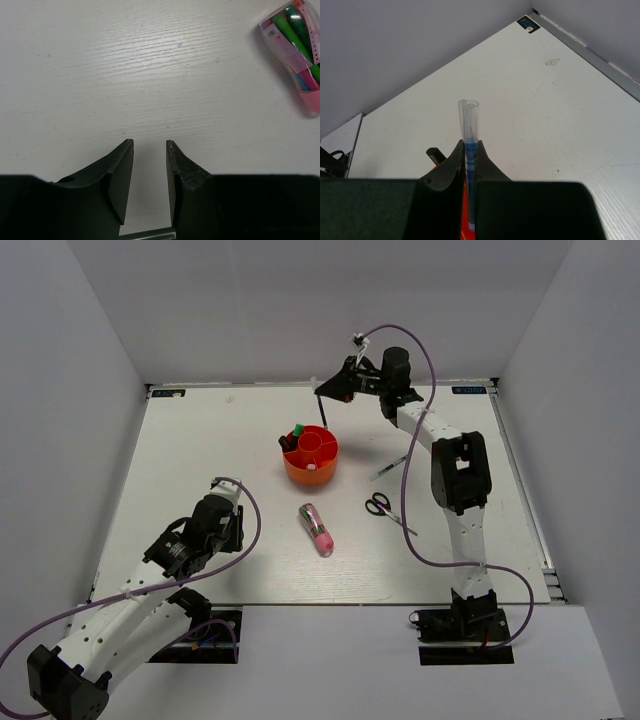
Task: Sort the stationery into containers
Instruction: Place the pen in the storage box.
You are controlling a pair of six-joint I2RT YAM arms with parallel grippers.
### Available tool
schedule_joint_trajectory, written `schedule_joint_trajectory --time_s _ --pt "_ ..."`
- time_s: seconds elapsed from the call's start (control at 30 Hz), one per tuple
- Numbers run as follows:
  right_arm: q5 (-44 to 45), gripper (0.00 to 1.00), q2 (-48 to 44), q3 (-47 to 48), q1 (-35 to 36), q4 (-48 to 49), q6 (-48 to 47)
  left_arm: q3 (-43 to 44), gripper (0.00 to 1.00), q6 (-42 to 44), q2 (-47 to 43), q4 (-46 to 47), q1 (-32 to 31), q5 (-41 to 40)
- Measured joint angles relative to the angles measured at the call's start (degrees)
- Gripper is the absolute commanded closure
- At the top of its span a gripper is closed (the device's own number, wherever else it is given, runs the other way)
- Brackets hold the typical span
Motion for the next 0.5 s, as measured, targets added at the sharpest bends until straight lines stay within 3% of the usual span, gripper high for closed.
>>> schedule_joint_trajectory --time_s 0.5 --pt "-1.9 1.0 0.9 -0.5 2.6 -0.5 -5.6 0.0 0.57 0.0 -0.4 0.0 0.0 0.0"
